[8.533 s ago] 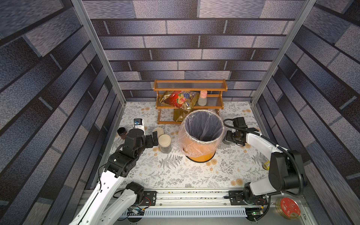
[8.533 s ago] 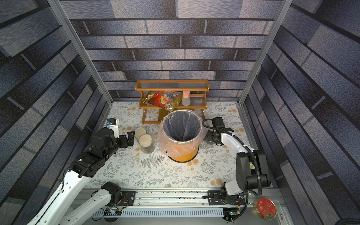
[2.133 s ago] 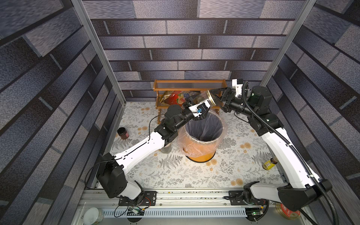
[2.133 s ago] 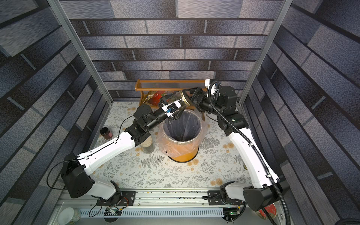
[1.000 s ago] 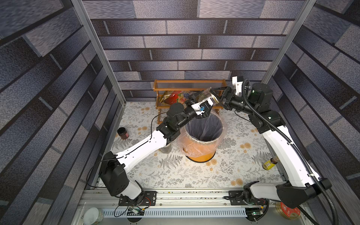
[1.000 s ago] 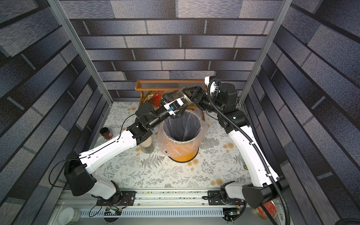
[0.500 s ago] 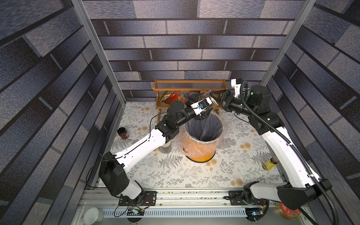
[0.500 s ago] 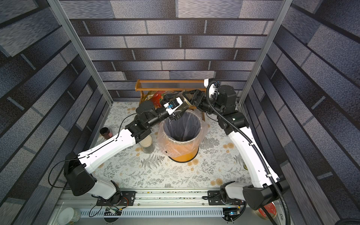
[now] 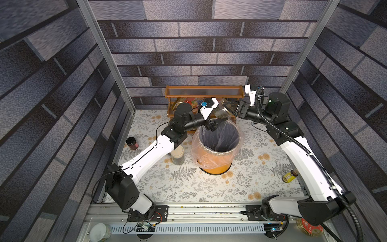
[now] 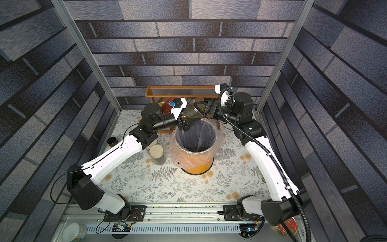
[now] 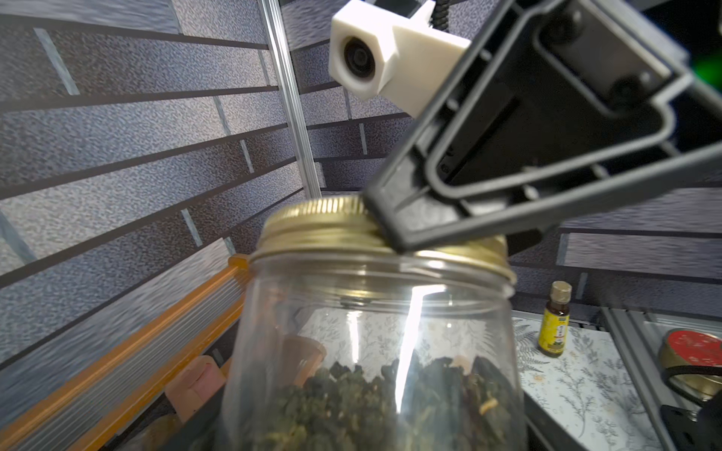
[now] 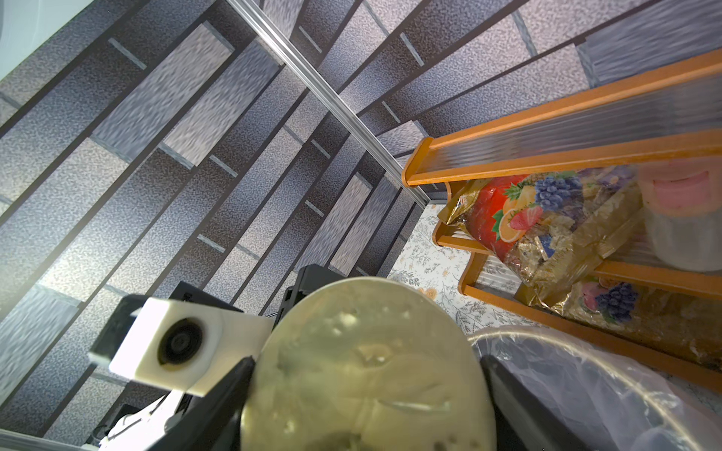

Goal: Empty moldy tea leaves from jars
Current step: Unscrew the lid from the jar.

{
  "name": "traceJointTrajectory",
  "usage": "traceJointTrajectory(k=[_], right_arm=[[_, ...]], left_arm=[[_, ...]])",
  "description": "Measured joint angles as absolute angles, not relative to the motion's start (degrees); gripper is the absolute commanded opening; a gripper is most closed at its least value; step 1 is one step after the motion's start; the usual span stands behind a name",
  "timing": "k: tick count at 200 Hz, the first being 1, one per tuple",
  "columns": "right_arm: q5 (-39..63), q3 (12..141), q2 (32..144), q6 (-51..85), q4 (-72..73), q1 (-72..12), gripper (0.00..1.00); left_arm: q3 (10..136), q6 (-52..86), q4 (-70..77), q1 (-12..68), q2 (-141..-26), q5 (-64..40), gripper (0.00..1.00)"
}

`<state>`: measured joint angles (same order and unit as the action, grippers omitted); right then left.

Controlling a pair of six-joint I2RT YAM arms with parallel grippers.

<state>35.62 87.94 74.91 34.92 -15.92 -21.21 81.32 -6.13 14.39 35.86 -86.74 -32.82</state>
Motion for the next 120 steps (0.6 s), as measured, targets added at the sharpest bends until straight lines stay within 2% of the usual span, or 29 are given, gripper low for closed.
traceJointTrajectory(k=[48, 92, 120], right_arm=[[38.7, 87.9, 75.2, 32.5, -11.9, -21.2, 0.68], [40.9, 89.3, 77.0, 31.1, -10.9, -20.9, 0.68], [41.9, 90.4, 77.8, 30.5, -10.8, -20.9, 0.75]], left_arm=[[85.2, 7.9, 14.8, 32.3, -89.1, -45.5, 0.35], [88.6, 15.1, 14.7, 29.8, -91.9, -53.8, 0.35], [89.4, 17.5, 15.1, 29.3, -92.3, -55.6, 0.35]])
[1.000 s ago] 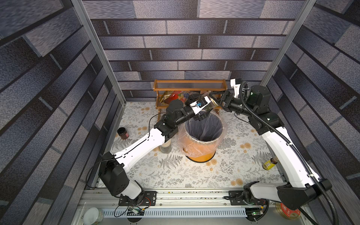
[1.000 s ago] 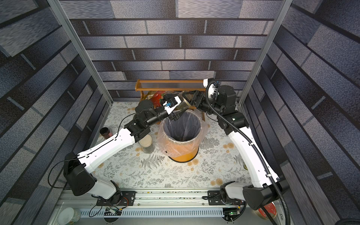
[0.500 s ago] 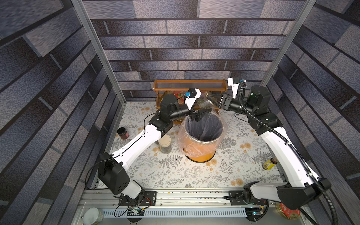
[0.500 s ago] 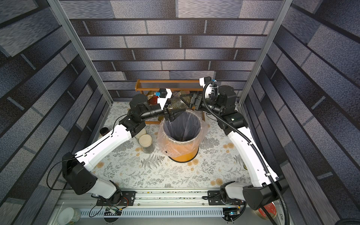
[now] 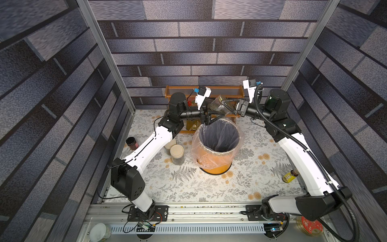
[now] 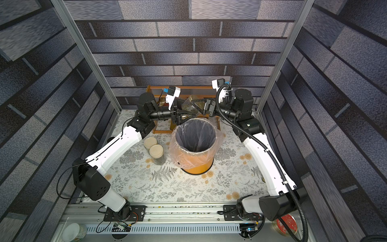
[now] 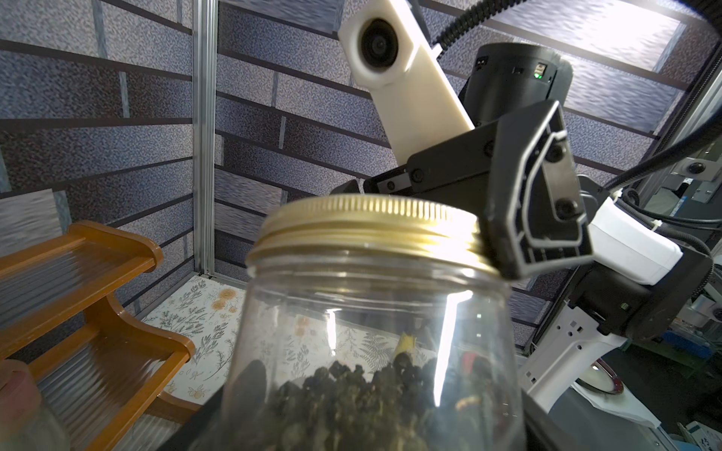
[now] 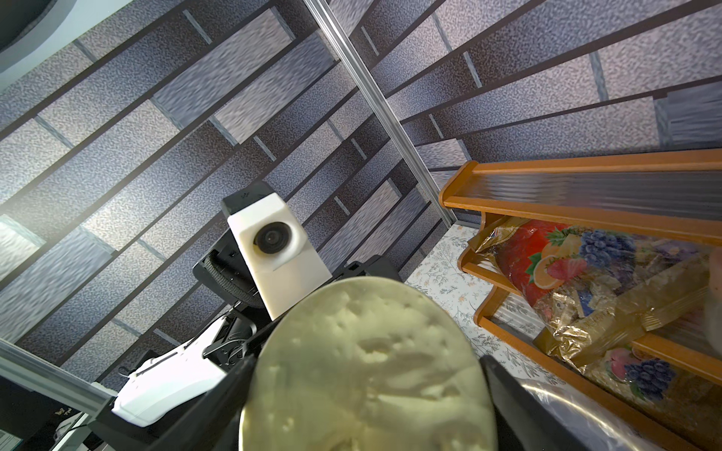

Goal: Empty moldy tea leaves from jars
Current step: Unscrew the lid from the jar.

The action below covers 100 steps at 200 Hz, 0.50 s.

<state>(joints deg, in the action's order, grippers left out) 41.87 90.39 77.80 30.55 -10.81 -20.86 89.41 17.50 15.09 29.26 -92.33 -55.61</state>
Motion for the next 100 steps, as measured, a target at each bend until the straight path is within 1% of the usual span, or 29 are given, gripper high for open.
traceJointTrajectory(k=[31, 44, 60, 100], right_arm=[[42.1, 92.3, 78.2, 28.6, -13.3, -20.9, 0.92], [42.3, 92.7, 78.3, 27.0, -15.1, -20.9, 0.97], [43.4, 92.7, 78.2, 25.4, -18.2, -21.2, 1.00], [43.3, 92.7, 77.8, 25.0, -22.3, -21.5, 1.00]], left_arm=[[89.4, 17.4, 15.4, 29.2, -92.3, -55.8, 0.35], [89.6, 17.5, 15.4, 29.2, -92.3, -54.8, 0.35], [90.2, 17.4, 15.5, 28.6, -92.3, -51.7, 0.35], [90.2, 16.8, 15.7, 27.5, -92.3, -46.6, 0.35]])
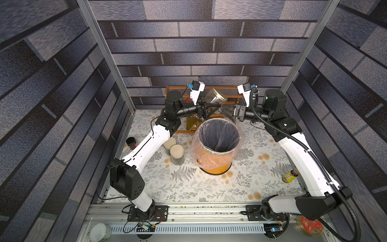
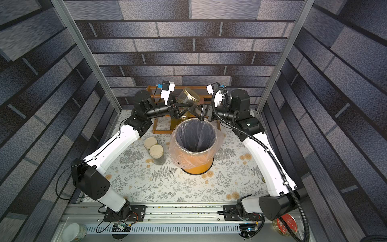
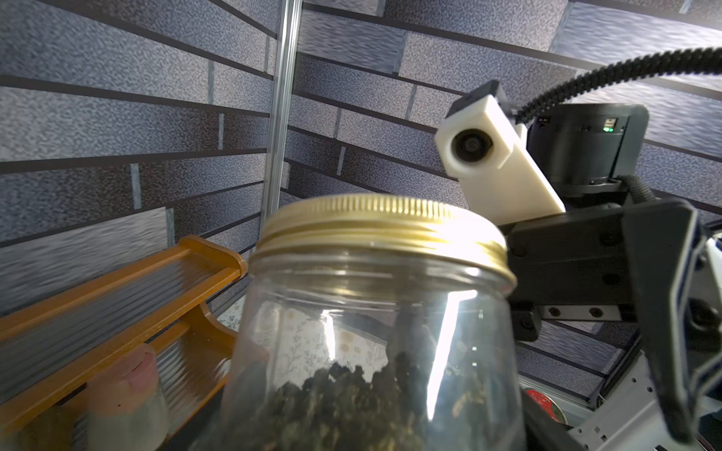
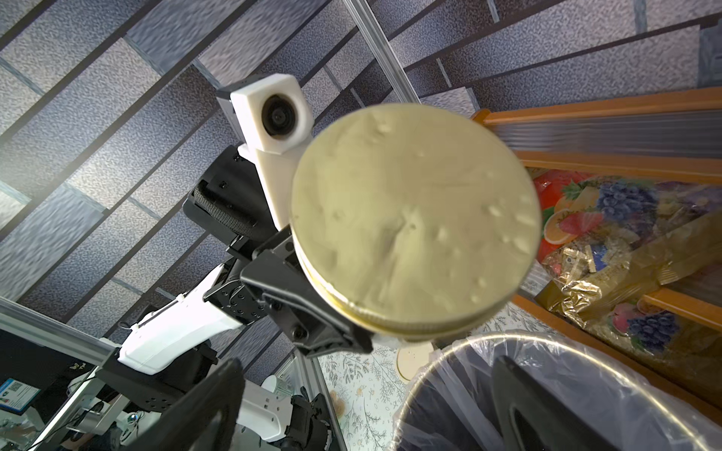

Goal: Empty moldy tea leaves from jars
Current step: Unscrew the lid from the jar.

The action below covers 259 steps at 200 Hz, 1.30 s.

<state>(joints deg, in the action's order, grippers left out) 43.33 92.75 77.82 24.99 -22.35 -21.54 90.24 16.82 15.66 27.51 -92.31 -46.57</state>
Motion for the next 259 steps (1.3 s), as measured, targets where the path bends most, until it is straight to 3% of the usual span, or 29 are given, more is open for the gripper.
traceJointTrajectory(k=[60, 168, 259], right_arm=[[37.3, 93.5, 74.6, 27.8, -26.4, -21.5, 1.00], [27.9, 93.6, 73.3, 45.3, -26.7, -21.5, 1.00], [26.8, 95.1, 73.6, 49.3, -24.4, -21.5, 1.00]], left_arm=[[85.3, 9.8, 15.8, 28.6, -89.0, -39.4, 0.35], [77.3, -26.9, 20.6, 41.8, -82.3, -11.5, 0.35], [77.3, -39.7, 23.7, 44.3, -85.4, -3.5, 0.35]])
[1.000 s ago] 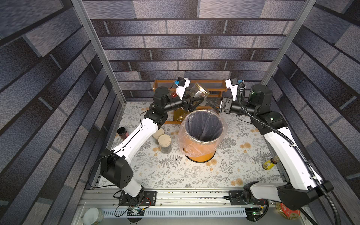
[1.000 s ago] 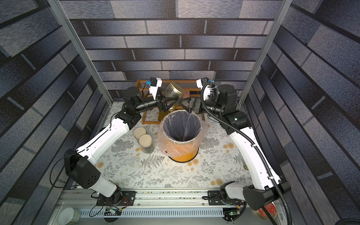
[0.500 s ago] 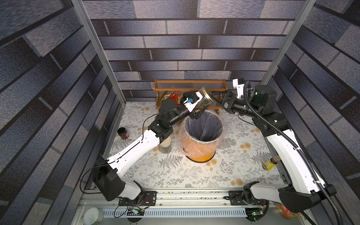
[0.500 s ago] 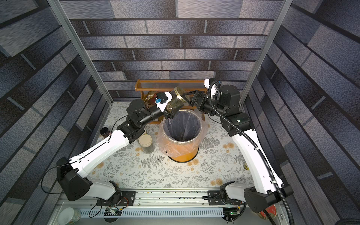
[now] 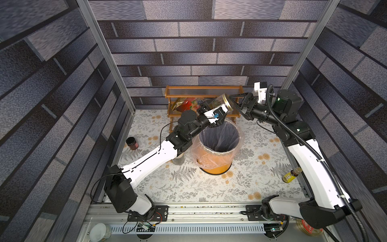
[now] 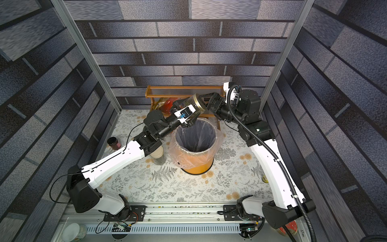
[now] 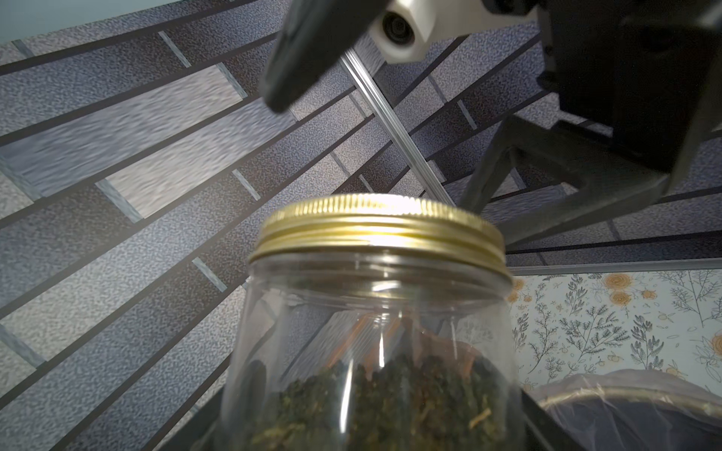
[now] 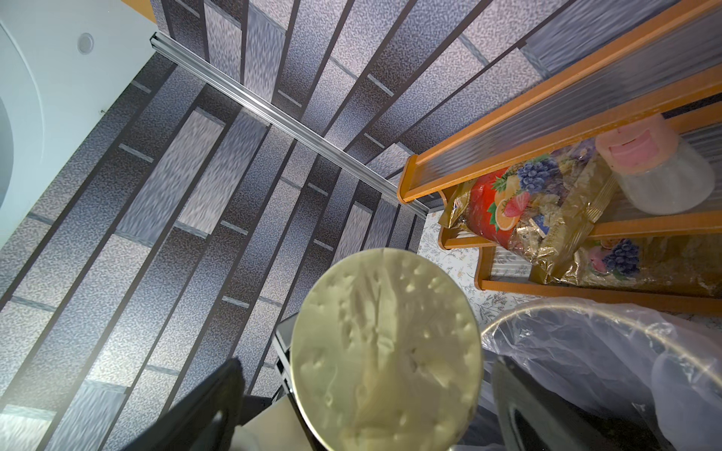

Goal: Empty moldy tea leaves from jars
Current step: Unscrew the lid from the jar.

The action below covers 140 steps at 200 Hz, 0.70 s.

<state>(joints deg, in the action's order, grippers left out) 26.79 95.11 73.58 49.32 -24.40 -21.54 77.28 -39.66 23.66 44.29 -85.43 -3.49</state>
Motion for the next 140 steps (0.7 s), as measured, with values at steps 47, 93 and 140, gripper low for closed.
traceJointTrajectory(k=[47, 93, 140], right_arm=[[26.8, 95.3, 75.0, 49.5, -23.7, -21.5, 1.00], [25.9, 95.3, 76.1, 48.8, -23.8, -21.5, 1.00], [25.9, 95.3, 77.3, 48.1, -24.5, -21.5, 1.00]], left_arm=[[77.3, -40.7, 24.4, 44.7, -86.2, -2.4, 0.35], [77.3, -41.6, 24.4, 44.7, -86.6, -2.3, 0.35], [77.4, -41.6, 24.8, 44.7, -86.6, -2.3, 0.35]])
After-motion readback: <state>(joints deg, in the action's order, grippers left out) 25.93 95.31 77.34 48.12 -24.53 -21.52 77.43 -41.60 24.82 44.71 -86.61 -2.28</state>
